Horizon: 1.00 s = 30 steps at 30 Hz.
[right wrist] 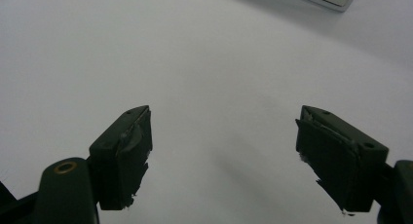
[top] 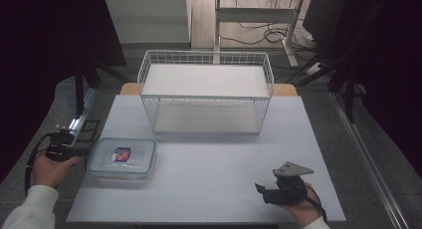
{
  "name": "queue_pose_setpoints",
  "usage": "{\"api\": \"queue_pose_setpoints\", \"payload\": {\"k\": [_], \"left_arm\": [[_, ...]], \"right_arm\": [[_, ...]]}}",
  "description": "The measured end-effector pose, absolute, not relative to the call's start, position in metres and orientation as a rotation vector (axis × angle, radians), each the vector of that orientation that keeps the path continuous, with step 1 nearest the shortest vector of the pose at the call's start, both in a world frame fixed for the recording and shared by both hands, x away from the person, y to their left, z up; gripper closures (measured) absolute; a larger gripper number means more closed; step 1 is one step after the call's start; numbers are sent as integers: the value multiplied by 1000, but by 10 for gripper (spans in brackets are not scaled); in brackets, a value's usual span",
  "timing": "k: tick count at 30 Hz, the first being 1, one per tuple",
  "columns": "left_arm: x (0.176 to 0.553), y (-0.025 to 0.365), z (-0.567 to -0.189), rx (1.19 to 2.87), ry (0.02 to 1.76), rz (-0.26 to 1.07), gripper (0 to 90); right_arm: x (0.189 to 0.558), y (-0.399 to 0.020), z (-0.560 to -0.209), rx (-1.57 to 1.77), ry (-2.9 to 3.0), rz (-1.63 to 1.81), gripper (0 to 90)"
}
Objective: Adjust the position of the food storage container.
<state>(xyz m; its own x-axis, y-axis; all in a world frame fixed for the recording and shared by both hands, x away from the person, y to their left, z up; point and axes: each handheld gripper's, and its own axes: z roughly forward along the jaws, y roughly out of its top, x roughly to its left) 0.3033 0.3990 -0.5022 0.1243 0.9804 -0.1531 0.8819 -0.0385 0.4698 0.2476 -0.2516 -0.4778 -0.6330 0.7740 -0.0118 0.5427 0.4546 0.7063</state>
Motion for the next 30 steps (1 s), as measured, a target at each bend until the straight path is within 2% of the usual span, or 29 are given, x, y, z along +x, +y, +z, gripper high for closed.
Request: {"api": "queue_pose_setpoints", "payload": {"k": [8, 11, 18, 30], "left_arm": [[307, 388, -508, 2017, 1764, 265, 900], [310, 380, -505, 2059, 1751, 298, 900], [312, 377, -505, 2055, 1736, 273, 900], [311, 339, -499, 2100, 1621, 227, 900]], "right_arm": [[248, -252, -478, 1121, 2378, 976, 209], [248, -252, -478, 1122, 2376, 977, 209], [248, -252, -478, 1120, 2378, 974, 209], [248, -253, -478, 1129, 2379, 976, 209]]}}
